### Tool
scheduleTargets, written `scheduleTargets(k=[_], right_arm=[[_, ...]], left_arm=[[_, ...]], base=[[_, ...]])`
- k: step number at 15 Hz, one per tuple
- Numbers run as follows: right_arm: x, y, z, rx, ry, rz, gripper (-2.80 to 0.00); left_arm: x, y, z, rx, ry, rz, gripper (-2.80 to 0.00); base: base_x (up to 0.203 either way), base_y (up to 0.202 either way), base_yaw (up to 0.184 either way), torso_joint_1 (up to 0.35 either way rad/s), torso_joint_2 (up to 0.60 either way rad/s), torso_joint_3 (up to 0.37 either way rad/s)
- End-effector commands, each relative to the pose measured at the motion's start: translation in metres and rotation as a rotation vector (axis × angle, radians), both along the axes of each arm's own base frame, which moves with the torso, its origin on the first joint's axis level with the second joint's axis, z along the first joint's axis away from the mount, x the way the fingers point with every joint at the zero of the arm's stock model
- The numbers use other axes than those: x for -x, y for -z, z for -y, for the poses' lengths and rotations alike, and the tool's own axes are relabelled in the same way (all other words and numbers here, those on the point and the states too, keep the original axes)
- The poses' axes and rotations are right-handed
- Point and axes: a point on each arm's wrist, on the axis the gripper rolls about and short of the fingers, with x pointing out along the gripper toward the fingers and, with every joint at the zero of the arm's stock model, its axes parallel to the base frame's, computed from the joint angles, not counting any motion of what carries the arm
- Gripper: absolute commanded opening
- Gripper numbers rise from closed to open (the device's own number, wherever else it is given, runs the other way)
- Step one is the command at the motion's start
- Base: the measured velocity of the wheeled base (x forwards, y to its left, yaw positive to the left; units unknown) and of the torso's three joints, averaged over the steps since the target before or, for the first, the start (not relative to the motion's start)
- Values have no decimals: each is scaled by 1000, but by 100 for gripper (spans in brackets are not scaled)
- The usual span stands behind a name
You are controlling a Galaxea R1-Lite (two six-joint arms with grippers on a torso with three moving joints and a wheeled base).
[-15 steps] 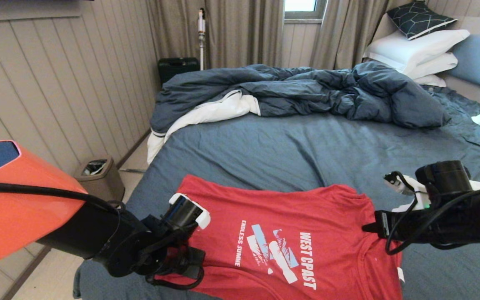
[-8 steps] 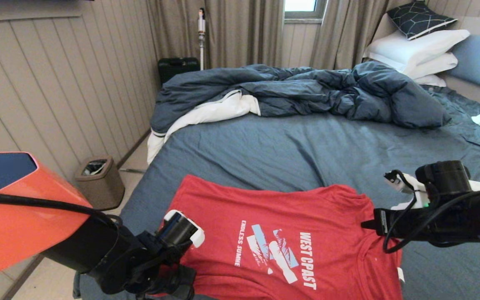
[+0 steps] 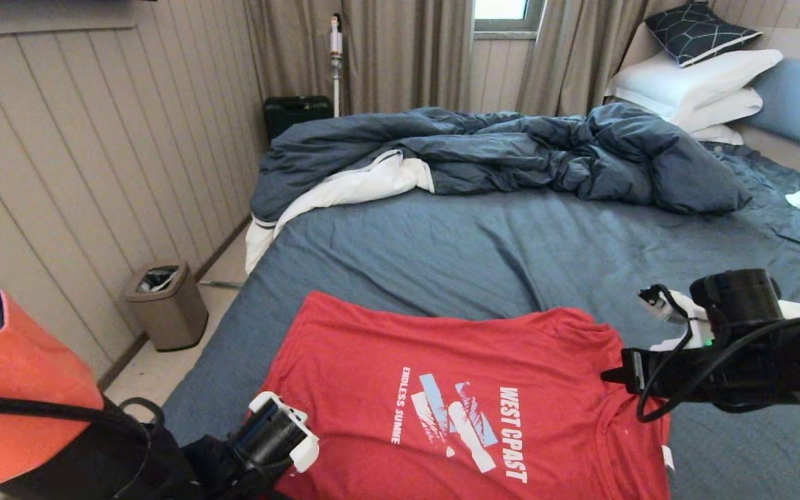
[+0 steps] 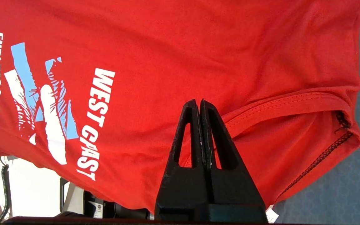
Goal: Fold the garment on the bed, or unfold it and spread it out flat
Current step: Unford the red T-shirt
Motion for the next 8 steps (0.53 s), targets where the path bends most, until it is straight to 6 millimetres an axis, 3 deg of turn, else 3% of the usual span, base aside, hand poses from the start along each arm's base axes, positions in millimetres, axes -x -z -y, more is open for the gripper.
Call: scheduleTargets(k=[1,3,7,8], right_arm=[[0,0,0,-3,-1,1,-280],[-2,-2,1,-8,12,7,-280],[-2,-11,17,-2,76,40,-280],[-2,-12,22,2,91,45,0]], left_arm=[[2,-18,-1,54,2,57,-280],[-10,-37,6,119,-11,128,-280],[-66,-75,18,243,-113,272,-280],[-79,-81,12,249,-155,288,-280]], base=[[0,0,0,0,0,0],[0,0,0,0,0,0],[0,0,0,0,0,0],[0,0,0,0,0,0]])
